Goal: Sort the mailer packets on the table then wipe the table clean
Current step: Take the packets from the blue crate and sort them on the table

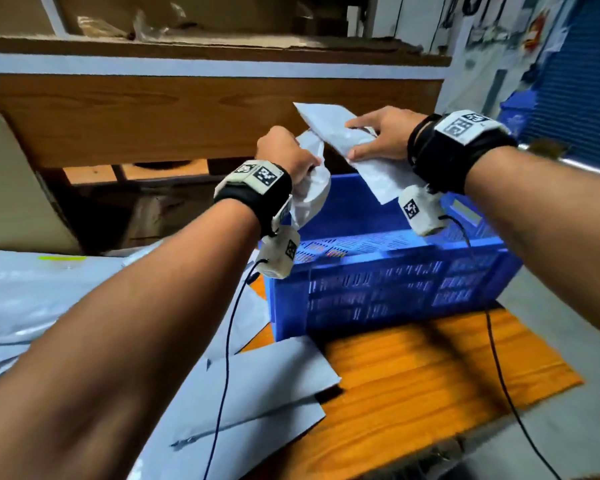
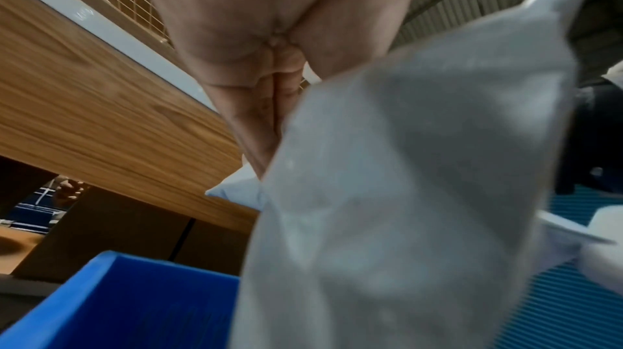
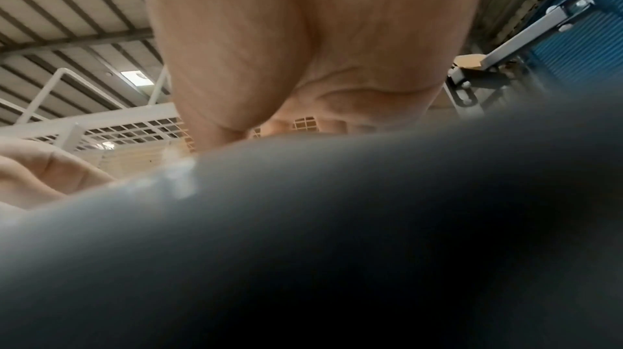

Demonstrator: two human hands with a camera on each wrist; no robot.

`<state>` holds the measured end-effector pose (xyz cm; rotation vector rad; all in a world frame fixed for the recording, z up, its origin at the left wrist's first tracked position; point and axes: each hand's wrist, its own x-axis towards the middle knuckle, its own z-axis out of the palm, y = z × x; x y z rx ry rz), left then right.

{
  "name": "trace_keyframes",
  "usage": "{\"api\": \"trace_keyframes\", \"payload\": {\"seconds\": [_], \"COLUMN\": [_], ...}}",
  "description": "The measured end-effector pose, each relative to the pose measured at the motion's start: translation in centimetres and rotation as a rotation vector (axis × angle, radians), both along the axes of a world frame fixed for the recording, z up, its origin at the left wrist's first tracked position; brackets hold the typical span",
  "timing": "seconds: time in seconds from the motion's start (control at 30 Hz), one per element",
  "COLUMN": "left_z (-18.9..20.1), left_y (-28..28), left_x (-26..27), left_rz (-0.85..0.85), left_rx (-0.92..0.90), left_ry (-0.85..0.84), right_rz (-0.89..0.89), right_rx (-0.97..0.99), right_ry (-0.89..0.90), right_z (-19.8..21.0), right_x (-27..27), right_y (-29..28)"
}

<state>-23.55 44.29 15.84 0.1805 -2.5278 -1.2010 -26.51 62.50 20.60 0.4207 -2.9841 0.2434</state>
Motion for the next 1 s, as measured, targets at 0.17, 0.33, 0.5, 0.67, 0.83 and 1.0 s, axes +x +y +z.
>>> {"api": "trace_keyframes", "payload": {"seconds": [0.17,0.33,0.5,0.67,0.83,1.0], "left_z": [-1.6,-3.8,-6.5,-8.0,-11.0,-15.0], "left_y": [1.9,4.2,6.5,8.8,10.4,11.3], "left_x": [-4.6,-6.8,-8.8,-10.9,-12.6,-13.3], "left_rz": [-0.040,-0.105,-0.157,-0.152,-0.140,-0.234], "left_rx": [-0.127,-0.375,-0.677,-0.757,-0.836,-0.955], "left_ry": [-0.092,-0.234,-0.365,-0.479,-0.608,-0.767], "right_rz": [0.036,0.122,0.241,0.379,0.402,0.440], "right_rx": [0.146,0.310,0.443,0.572,0.641,0.682], "right_ry": [-0.149,-0.296,-0.475,-0.458,-0.374,-0.461], "right_z": [-0.4,-1.6,-5.7,-9.8,-14.7,-19.5], "right_x": [-4.1,-6.9,-10.5,-13.1,-15.3,-15.9], "right_y": [1.7,2.9,3.9,4.8,6.0,7.1]}}
